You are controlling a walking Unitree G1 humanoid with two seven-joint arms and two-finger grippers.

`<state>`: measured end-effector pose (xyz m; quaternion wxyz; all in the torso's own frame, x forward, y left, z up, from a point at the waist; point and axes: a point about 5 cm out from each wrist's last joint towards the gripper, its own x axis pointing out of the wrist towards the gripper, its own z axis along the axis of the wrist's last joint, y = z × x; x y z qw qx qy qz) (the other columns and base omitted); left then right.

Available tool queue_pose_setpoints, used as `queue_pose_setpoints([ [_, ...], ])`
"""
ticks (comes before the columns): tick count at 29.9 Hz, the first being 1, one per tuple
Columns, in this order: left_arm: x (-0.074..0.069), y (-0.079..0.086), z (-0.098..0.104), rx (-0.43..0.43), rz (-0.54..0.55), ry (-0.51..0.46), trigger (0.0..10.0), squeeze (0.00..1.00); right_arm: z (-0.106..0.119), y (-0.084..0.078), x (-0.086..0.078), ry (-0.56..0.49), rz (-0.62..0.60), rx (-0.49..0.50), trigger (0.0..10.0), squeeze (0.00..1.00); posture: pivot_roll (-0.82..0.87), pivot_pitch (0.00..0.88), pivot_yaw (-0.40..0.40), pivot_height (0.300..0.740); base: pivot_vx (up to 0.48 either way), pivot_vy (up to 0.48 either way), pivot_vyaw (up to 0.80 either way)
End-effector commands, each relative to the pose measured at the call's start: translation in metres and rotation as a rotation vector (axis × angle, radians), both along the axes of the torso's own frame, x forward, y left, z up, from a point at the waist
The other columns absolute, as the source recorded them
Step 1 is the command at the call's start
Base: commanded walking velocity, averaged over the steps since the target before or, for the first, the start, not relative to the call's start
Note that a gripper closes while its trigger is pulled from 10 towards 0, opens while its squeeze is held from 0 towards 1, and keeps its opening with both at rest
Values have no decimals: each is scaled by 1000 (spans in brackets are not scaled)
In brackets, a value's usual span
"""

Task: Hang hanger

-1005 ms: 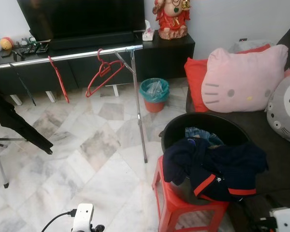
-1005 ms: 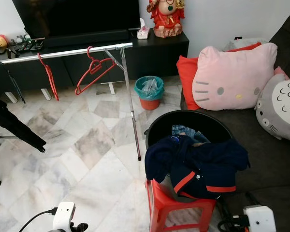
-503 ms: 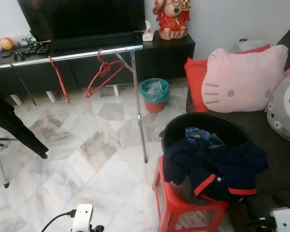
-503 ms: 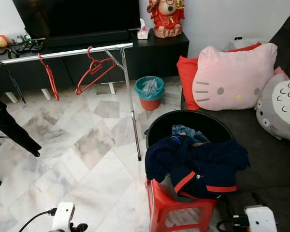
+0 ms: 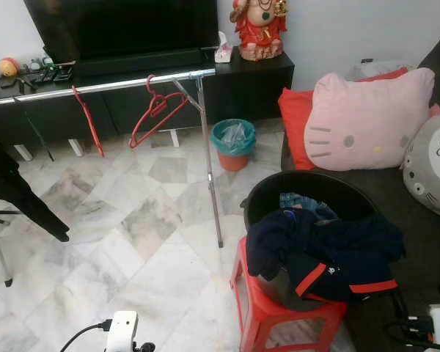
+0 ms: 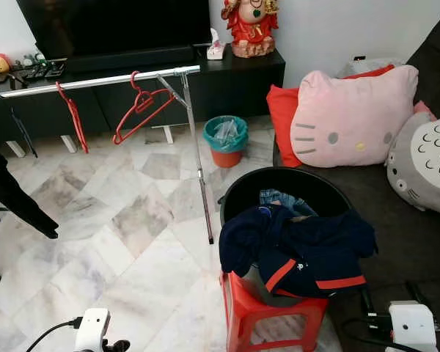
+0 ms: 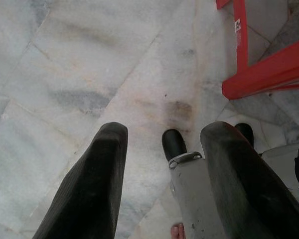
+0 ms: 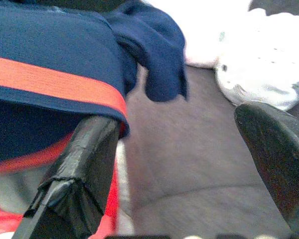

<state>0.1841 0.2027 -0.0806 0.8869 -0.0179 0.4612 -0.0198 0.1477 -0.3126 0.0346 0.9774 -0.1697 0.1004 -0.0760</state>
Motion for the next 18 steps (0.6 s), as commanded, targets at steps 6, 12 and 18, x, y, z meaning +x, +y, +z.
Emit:
queue_pose_setpoints([
  [6,3,2,2,8,13,-13,10000,0,4,17,10,-46,73,86,10000,0,-230,0,67,740,0,0,0],
  [12,4,0,2,7,12,-14,10000,0,4,27,15,-30,141,112,10000,0,-228,0,64,740,0,0,0],
  [18,6,-2,2,10,14,-17,10000,0,8,22,21,-48,99,80,10000,0,-224,0,62,740,0,0,0],
])
